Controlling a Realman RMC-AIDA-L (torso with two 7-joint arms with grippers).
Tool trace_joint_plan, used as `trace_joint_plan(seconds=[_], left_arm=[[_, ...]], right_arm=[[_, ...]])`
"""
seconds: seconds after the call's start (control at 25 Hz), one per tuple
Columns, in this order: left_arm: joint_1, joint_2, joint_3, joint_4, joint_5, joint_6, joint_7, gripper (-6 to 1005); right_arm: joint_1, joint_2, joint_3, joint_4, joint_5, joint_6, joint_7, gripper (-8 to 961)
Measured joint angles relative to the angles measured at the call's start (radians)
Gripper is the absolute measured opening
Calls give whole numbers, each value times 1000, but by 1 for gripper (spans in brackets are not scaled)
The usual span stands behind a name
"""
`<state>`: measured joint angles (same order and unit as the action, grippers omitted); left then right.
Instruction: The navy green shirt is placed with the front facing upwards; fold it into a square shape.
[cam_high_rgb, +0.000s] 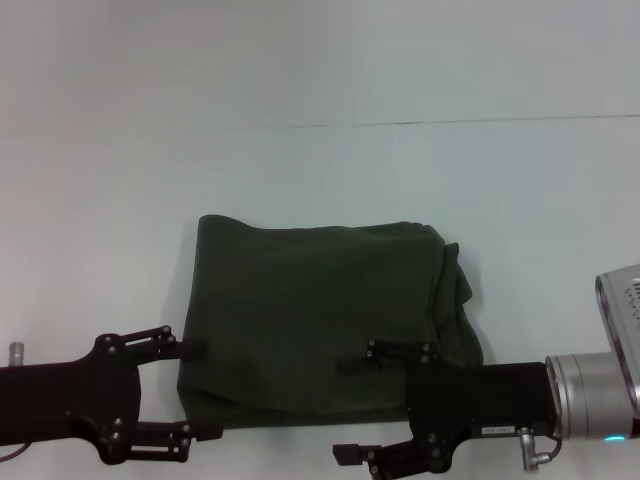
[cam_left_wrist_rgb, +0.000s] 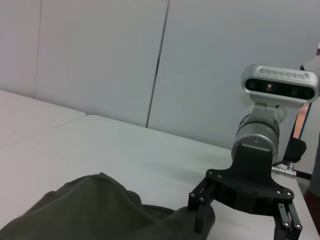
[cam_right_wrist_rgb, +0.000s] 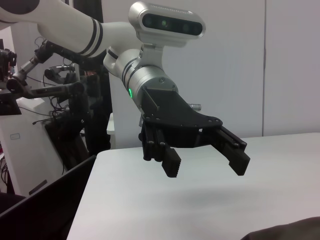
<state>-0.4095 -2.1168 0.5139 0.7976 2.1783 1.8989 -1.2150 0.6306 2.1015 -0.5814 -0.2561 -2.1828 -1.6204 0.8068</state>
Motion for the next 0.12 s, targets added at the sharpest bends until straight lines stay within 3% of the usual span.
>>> trace_joint_plan(seconds=[0.12], left_arm=[[0, 0, 0, 0, 0, -1, 0, 875]], right_arm=[[-1, 0, 0, 0, 0, -1, 0, 915]])
